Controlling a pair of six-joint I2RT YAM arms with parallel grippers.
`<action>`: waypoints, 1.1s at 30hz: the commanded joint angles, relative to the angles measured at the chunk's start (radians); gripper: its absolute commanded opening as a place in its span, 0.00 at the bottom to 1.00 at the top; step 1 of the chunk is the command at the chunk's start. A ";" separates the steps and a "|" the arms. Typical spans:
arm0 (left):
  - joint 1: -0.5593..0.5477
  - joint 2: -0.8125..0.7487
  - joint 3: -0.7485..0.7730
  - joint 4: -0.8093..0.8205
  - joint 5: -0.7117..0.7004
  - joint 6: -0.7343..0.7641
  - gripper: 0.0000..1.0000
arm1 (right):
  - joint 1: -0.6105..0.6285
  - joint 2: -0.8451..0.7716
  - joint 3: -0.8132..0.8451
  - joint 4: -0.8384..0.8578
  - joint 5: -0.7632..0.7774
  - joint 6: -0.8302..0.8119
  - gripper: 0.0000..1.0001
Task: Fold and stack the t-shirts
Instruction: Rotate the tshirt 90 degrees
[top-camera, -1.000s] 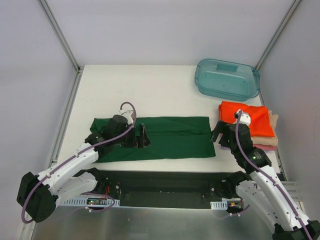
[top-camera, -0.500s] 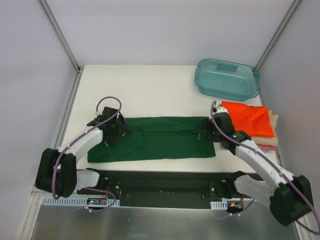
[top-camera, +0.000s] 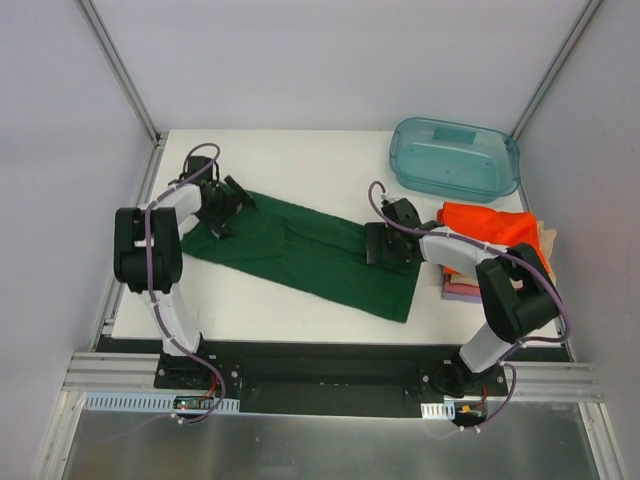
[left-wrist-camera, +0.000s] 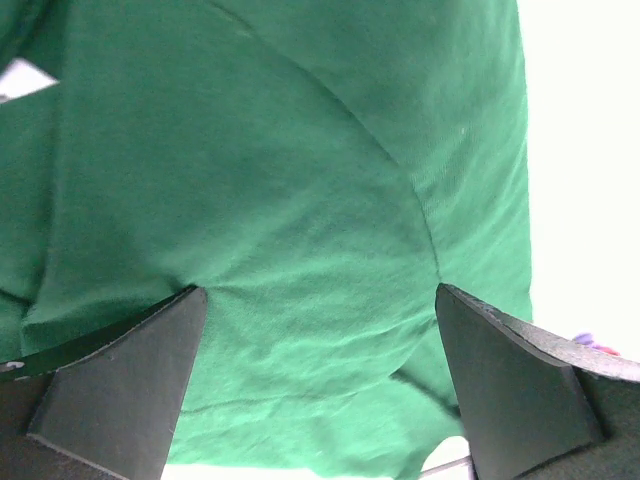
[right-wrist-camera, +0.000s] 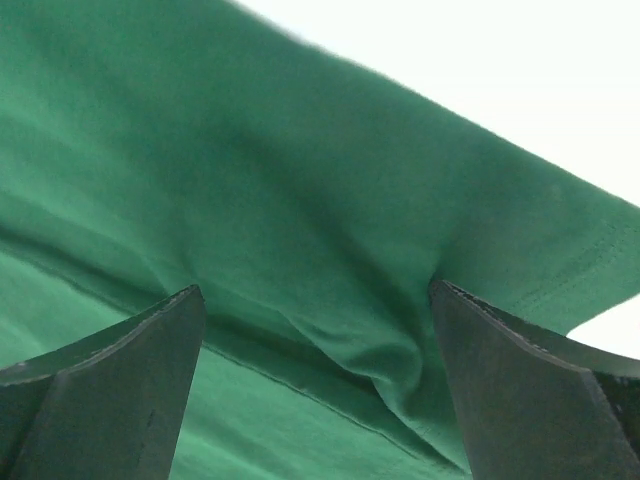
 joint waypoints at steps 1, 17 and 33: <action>0.019 0.243 0.259 0.049 0.096 -0.018 0.99 | 0.053 -0.052 -0.065 0.008 -0.069 0.084 0.96; -0.217 0.997 1.344 0.489 0.263 -0.452 0.99 | 0.555 -0.325 -0.135 -0.055 -0.007 0.217 0.96; -0.264 0.617 1.352 0.382 0.235 -0.034 0.99 | 0.554 -0.654 -0.260 -0.096 0.064 0.250 0.96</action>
